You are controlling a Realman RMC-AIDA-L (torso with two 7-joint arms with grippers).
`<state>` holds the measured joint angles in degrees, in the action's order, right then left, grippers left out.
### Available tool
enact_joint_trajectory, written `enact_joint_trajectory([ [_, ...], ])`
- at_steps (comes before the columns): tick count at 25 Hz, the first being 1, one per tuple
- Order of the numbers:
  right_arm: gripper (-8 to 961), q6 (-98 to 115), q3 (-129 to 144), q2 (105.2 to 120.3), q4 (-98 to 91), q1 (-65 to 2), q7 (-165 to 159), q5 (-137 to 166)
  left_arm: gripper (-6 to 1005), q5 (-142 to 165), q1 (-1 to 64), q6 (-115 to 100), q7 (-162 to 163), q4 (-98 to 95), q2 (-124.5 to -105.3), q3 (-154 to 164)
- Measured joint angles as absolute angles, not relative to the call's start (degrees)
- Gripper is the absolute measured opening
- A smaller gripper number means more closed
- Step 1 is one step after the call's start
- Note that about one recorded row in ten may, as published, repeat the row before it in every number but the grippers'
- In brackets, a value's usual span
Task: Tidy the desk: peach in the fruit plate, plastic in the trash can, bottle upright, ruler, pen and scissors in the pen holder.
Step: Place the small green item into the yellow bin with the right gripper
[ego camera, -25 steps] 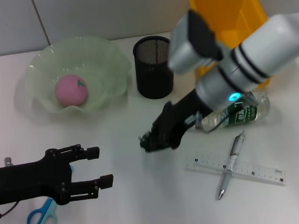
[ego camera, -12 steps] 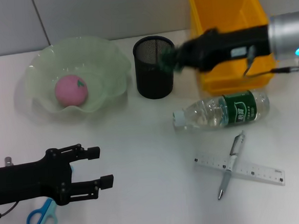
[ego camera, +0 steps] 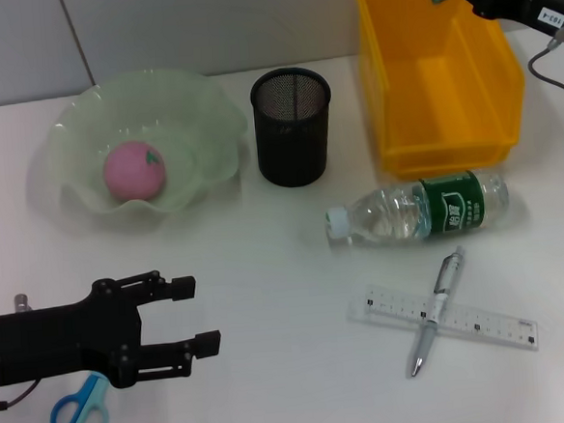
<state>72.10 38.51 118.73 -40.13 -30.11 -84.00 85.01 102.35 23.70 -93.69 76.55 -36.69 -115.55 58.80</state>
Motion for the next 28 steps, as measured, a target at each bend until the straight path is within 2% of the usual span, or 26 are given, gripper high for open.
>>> enact_joint_trajectory([
  [12,89,53.3,41.8,118.8,-32.7,-34.1,-76.8,85.1,804,102.6,23.9,-94.3,77.0,-36.8,-115.59,58.8],
  [17,168,50.7,43.4,118.82,-32.6,-34.7,-76.8,85.1,804,102.4,23.9,-94.3,77.0,-36.6,-115.48,58.8],
  [26,415,50.3,43.3,118.82,-32.7,-34.8,-76.8,84.8,804,102.4,23.8,-94.3,77.0,-36.5,-115.51,58.8],
  [28,494,50.2,43.3,118.82,-32.7,-34.8,-76.7,84.8,804,102.3,23.8,-94.3,77.0,-36.5,-115.5,58.8],
])
